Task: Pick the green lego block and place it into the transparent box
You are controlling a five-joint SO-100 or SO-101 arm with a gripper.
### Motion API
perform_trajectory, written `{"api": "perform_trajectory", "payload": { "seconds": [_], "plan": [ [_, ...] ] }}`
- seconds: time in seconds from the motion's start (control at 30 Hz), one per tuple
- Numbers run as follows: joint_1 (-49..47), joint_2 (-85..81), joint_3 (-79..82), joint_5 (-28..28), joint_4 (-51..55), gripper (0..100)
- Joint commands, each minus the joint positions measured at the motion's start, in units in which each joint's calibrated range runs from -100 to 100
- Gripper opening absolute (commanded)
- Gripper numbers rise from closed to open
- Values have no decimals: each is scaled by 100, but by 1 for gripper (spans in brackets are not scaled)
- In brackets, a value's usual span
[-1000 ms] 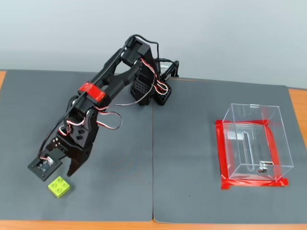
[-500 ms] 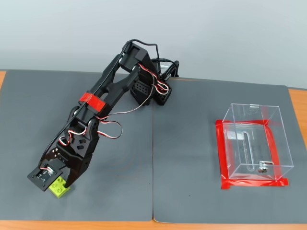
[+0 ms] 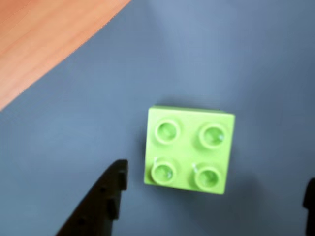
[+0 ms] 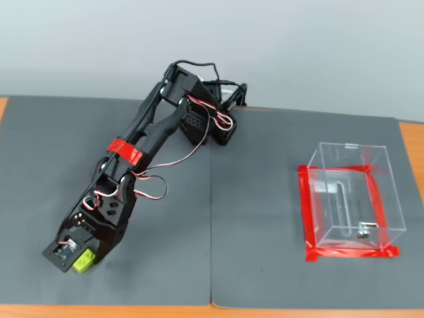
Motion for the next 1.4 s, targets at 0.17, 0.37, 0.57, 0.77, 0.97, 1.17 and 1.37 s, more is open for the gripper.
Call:
{"api": "perform_trajectory", "payload": {
  "seconds": [0.17,0.37,0.57,0.77,0.97,1.17,1.37],
  "plan": [
    [-14,134,-301,23,-474,39],
    [-44,159,-301,23,-526,39],
    [-89,168,-301,23,-596,39],
    [-59,159,-265,17,-544,39],
    [-29,159,-274,17,-526,39],
    [-21,159,-256,17,-526,21],
    [-21,151,-256,-14,-526,11]
  ]
}}
